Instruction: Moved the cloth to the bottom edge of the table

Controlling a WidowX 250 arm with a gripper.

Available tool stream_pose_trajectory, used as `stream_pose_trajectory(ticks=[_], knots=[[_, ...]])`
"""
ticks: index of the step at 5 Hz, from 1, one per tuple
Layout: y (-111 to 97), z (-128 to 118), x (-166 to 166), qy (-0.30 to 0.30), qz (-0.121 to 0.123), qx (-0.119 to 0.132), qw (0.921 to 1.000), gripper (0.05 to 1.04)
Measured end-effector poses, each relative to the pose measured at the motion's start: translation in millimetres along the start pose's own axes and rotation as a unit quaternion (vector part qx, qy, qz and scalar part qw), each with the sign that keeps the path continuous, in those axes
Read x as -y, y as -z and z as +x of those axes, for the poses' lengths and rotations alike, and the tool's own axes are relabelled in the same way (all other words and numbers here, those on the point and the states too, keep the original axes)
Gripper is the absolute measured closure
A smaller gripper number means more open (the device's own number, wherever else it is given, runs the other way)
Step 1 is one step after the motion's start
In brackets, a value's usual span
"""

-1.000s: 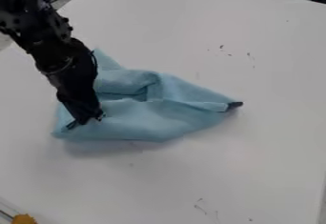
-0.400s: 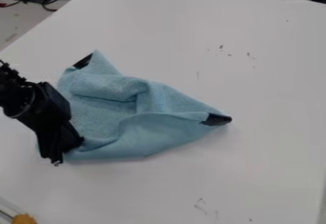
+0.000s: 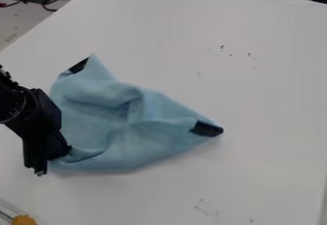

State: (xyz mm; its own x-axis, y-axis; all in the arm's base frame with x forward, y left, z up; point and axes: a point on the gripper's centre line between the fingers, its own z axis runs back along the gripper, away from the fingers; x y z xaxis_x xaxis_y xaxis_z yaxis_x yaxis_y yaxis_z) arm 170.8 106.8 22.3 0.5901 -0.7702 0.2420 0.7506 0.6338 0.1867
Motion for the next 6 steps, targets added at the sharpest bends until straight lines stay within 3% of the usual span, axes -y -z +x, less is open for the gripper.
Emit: stream_pose_trajectory(ticks=[2,3,4,5,6], knots=[[-38.3,15.6,20.7,-0.043,0.037,-0.043,0.9975,1.029],[-40.6,9.8,36.2,-0.065,0.041,-0.044,0.9961,1.029],[-32.8,-0.3,52.8,-0.094,0.026,-0.036,0.9945,1.007],[-31.6,-2.0,56.7,-0.11,0.012,-0.034,0.9933,0.856],[-40.4,2.7,56.5,-0.11,0.013,-0.044,0.9928,0.596]])
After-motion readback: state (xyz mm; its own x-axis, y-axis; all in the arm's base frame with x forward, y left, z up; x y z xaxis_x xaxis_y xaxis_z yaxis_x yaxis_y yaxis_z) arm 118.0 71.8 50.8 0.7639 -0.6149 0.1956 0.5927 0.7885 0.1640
